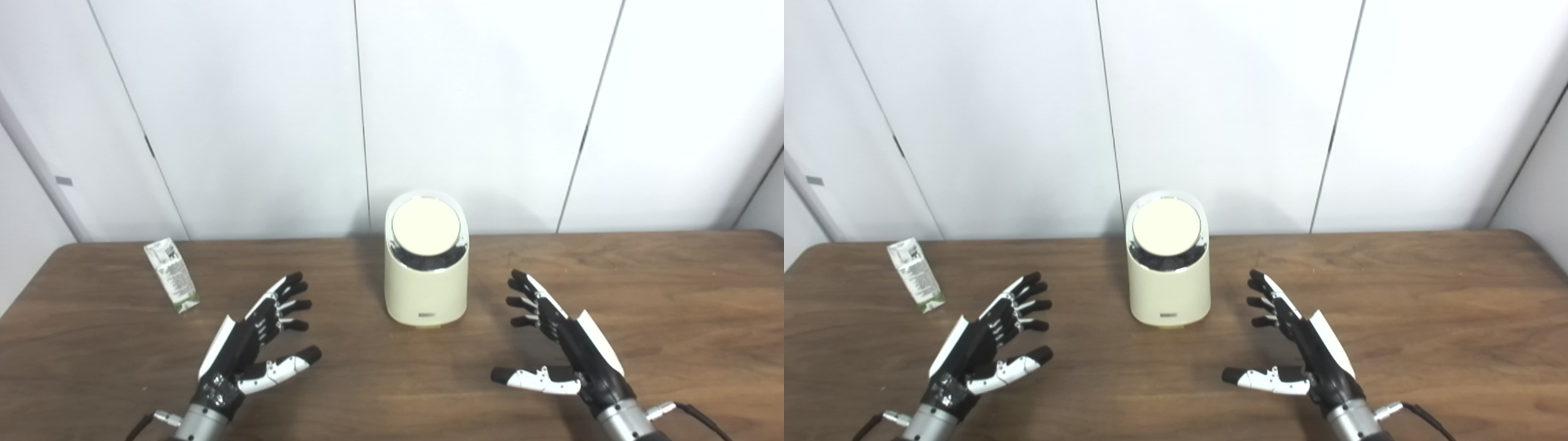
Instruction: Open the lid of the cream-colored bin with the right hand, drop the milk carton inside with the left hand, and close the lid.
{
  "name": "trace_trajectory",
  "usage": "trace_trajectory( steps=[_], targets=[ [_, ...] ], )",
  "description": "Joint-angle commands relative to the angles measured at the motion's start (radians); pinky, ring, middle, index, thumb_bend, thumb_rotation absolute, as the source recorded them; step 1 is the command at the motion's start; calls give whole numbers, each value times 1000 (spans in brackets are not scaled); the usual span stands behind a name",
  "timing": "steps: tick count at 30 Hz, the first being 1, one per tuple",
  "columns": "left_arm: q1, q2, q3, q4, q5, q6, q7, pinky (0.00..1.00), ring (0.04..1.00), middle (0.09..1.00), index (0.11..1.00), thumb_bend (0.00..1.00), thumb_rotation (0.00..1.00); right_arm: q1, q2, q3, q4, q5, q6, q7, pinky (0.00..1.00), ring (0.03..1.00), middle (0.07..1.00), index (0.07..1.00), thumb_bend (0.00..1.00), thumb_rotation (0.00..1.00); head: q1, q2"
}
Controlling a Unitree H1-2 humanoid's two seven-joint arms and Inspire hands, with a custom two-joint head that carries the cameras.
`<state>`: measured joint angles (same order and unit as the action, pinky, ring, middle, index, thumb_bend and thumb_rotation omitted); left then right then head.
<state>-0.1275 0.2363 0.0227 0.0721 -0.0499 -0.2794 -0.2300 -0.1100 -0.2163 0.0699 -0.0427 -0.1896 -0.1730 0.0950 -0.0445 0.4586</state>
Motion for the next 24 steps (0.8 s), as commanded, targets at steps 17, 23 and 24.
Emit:
trace_trajectory(
  steps=[17, 23, 24],
  targets=[
    [-87, 0, 14, 34, -1, -21, 32, 702, 808, 888, 940, 753, 360, -65, -9, -34, -16, 40, 0, 8, 760, 862, 929, 939, 725, 311, -15, 56],
    [-77, -3, 11, 41, 3, -27, 32, 709, 809, 888, 942, 763, 370, -57, 11, -28, -43, 15, 21, -5, 721, 862, 929, 947, 719, 367, -25, 28],
    [-76, -3, 10, 41, 3, -29, 31, 708, 812, 888, 943, 759, 367, -63, 14, -27, -53, 4, 33, -7, 723, 862, 929, 950, 725, 392, -26, 22]
  ],
)
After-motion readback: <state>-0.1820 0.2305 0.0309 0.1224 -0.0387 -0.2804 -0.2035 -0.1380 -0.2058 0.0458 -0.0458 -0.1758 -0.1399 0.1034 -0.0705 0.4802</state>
